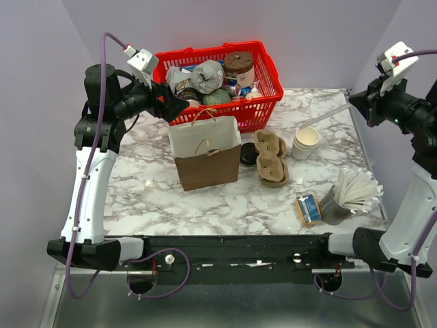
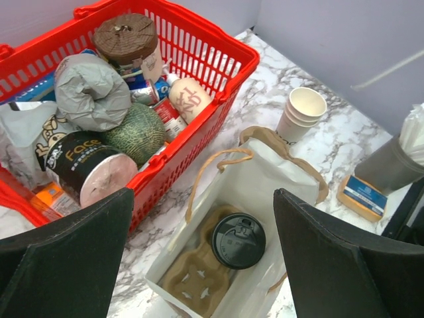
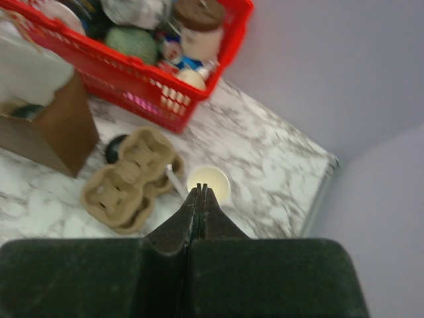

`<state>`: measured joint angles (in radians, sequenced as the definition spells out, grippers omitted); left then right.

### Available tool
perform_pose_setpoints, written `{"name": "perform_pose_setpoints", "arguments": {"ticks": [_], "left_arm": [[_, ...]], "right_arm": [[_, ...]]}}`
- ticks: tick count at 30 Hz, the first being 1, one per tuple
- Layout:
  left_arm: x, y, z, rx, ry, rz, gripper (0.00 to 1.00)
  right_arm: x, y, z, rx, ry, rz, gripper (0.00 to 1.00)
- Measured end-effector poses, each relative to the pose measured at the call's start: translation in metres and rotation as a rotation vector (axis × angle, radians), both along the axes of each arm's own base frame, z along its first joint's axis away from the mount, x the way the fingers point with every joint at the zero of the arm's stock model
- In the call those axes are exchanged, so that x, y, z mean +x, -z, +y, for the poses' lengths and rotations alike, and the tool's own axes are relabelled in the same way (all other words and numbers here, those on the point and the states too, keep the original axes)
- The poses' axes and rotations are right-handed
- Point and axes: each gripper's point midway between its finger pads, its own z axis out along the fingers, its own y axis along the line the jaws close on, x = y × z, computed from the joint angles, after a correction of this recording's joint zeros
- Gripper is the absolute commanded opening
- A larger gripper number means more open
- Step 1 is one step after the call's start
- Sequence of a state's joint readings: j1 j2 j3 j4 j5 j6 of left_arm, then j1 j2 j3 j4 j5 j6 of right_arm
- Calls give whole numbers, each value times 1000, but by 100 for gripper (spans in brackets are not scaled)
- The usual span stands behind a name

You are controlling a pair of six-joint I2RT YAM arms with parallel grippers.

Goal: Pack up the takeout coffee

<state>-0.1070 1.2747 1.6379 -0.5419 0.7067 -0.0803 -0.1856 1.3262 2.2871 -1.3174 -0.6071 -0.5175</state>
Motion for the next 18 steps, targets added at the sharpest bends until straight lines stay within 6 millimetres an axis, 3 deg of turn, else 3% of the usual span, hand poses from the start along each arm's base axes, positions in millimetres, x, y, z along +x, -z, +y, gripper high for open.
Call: {"name": "perform_pose_setpoints", "arguments": {"ticks": [6, 11, 18], "left_arm": [[4, 11, 12, 63, -62, 27, 94], [9, 22, 27, 101, -161, 66, 96], [0, 13, 52, 124, -286, 43, 98]], "right_arm": [[19, -26, 76, 136, -295, -39, 1], [18, -39, 144, 249, -520, -21, 1], [14, -34, 220, 306, -727, 33, 1]]}}
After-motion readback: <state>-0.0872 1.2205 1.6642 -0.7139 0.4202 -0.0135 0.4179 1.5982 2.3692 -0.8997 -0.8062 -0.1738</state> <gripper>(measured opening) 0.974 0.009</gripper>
